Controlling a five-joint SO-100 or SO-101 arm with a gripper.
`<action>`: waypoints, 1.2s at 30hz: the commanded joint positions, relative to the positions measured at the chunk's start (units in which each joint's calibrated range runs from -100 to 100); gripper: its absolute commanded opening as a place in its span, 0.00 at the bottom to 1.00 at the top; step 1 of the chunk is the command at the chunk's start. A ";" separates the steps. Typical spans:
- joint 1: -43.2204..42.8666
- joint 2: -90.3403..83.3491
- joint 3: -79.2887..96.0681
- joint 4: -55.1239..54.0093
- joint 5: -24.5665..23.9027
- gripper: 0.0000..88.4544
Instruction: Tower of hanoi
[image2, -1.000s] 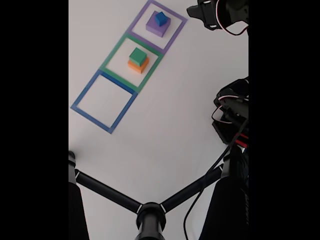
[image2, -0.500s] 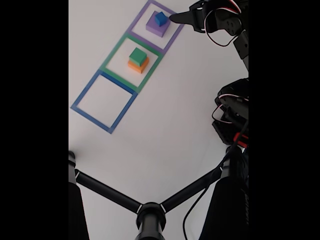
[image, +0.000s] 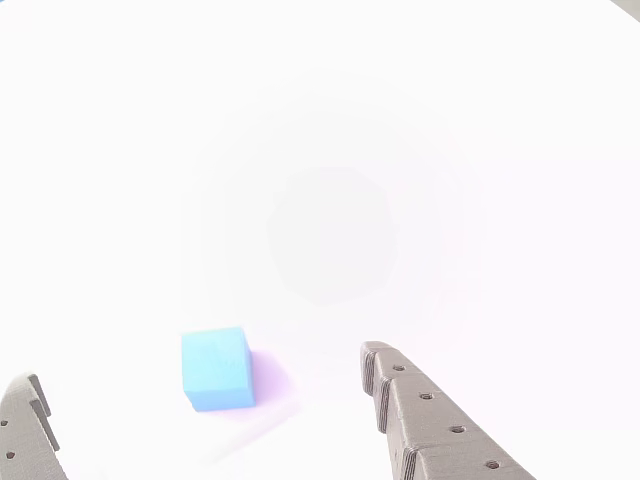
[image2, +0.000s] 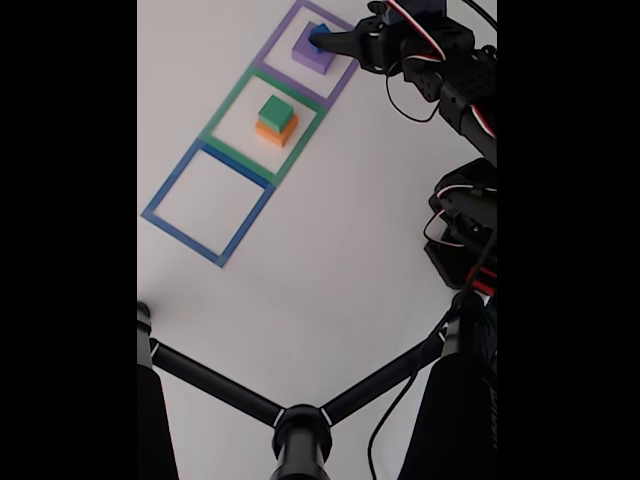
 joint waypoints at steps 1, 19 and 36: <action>-0.85 3.07 0.32 -7.96 0.00 0.43; -2.86 20.02 2.87 -29.50 0.00 0.41; -3.72 32.38 1.60 -41.16 0.00 0.41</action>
